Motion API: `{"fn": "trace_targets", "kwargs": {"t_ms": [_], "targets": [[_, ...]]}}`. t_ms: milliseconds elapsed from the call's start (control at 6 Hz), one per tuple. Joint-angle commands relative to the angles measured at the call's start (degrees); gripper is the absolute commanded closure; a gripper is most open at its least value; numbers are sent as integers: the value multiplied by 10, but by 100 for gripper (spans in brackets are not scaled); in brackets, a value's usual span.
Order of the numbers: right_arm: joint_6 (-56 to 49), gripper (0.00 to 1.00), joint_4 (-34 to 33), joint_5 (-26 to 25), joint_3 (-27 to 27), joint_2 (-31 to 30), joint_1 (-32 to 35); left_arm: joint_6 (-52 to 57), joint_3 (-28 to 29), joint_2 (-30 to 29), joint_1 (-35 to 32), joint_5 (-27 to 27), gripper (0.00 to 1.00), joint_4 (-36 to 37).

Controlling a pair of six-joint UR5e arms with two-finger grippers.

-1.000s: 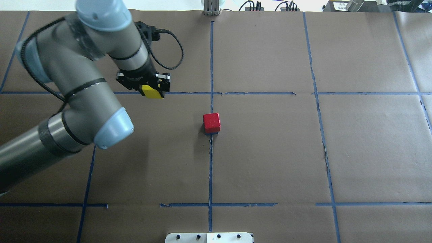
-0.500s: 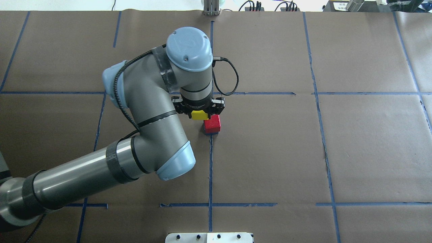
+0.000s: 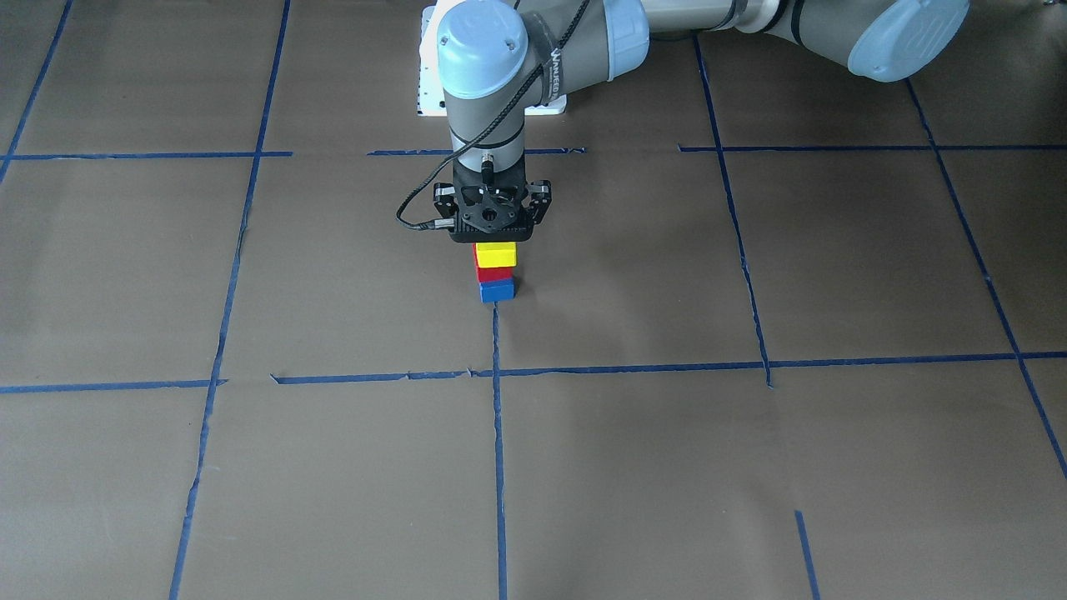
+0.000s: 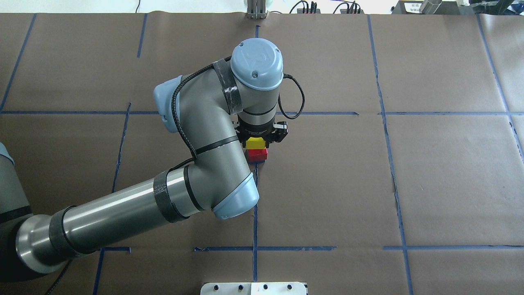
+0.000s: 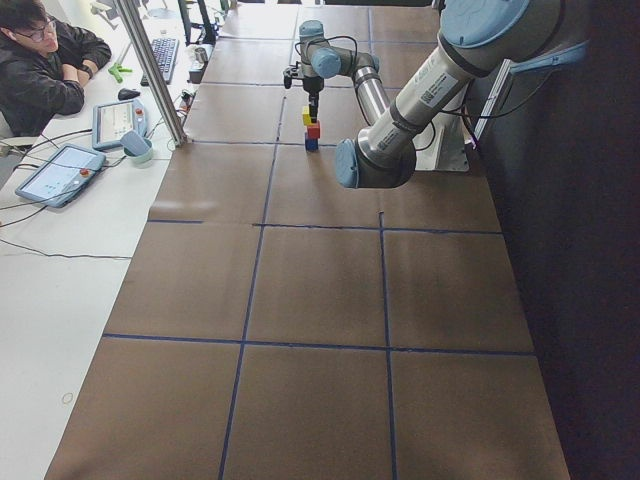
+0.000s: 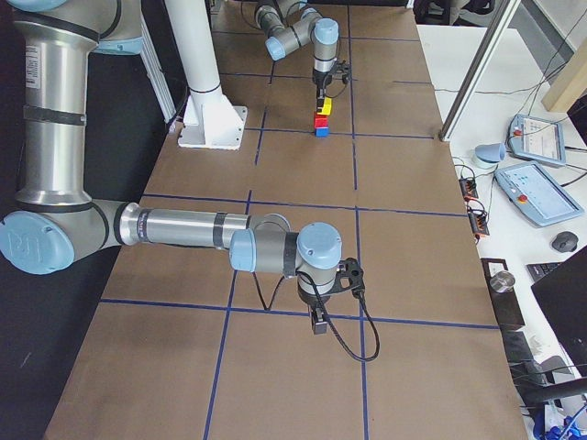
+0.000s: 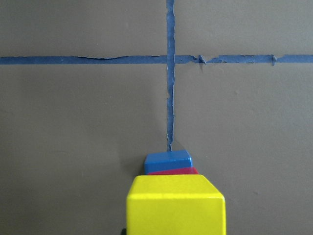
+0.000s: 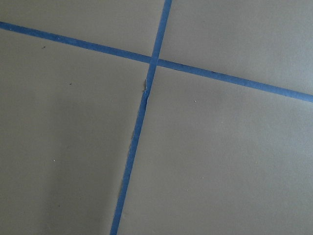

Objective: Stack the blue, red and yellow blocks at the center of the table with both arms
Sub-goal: 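Lower the yellow cube onto the red cube and open the left gripper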

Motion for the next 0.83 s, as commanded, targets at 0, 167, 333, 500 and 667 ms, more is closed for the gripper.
{"fn": "trace_targets", "kwargs": {"t_ms": [0,167,333,500,667], "targets": [[0,0,0,0,0,0,0,-48,1,0,3,-1,94,-2],[0,0,0,0,0,0,0,-80,0,0,6,0,94,-7],[1,0,0,1,0,0,0,-99,-1,0,6,1,92,-10],[1,0,0,1,0,0,0,-99,0,3,6,1,91,-14],[1,0,0,1,0,0,-1,-94,0,4,6,1,87,-18]]}}
